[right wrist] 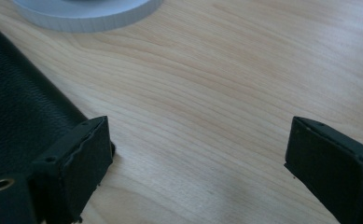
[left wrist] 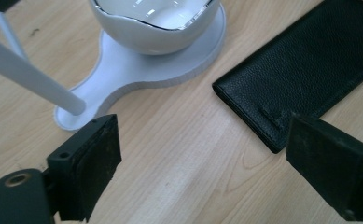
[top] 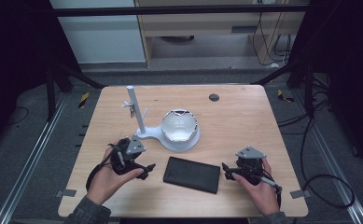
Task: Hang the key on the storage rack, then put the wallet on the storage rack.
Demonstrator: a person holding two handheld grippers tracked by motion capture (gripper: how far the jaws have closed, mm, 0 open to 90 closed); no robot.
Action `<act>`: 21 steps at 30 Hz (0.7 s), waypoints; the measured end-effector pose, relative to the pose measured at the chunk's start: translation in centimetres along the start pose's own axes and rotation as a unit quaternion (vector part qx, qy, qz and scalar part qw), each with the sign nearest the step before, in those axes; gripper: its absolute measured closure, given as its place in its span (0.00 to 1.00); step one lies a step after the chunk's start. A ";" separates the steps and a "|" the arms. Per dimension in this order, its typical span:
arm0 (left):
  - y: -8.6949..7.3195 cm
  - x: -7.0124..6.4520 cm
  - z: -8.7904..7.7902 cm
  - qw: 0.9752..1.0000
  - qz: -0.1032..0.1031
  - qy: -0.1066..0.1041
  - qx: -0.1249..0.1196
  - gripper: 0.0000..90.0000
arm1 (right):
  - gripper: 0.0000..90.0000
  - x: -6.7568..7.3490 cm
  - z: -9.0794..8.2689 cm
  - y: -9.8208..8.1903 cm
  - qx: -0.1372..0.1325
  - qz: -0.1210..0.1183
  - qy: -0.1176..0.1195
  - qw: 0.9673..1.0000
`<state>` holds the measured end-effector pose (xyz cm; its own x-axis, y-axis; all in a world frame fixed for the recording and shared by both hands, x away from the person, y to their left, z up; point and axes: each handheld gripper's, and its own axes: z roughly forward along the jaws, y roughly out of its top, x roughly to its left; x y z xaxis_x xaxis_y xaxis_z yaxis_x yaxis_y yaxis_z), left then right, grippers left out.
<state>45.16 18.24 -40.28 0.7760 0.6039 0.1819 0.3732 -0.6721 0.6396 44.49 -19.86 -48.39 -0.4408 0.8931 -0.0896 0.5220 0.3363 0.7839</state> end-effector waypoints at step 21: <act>-1.1 -3.3 3.2 0.994 0.022 -0.092 0.059 0.97 | 0.22 -0.2 -0.3 -0.4 -0.012 -0.023 -0.002 1.000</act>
<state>43.84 15.62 -44.02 0.8686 0.4918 0.0602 0.3860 -0.7478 0.5402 44.15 -20.29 -48.49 -0.4612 0.8781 -0.1276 0.4837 0.3694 0.7935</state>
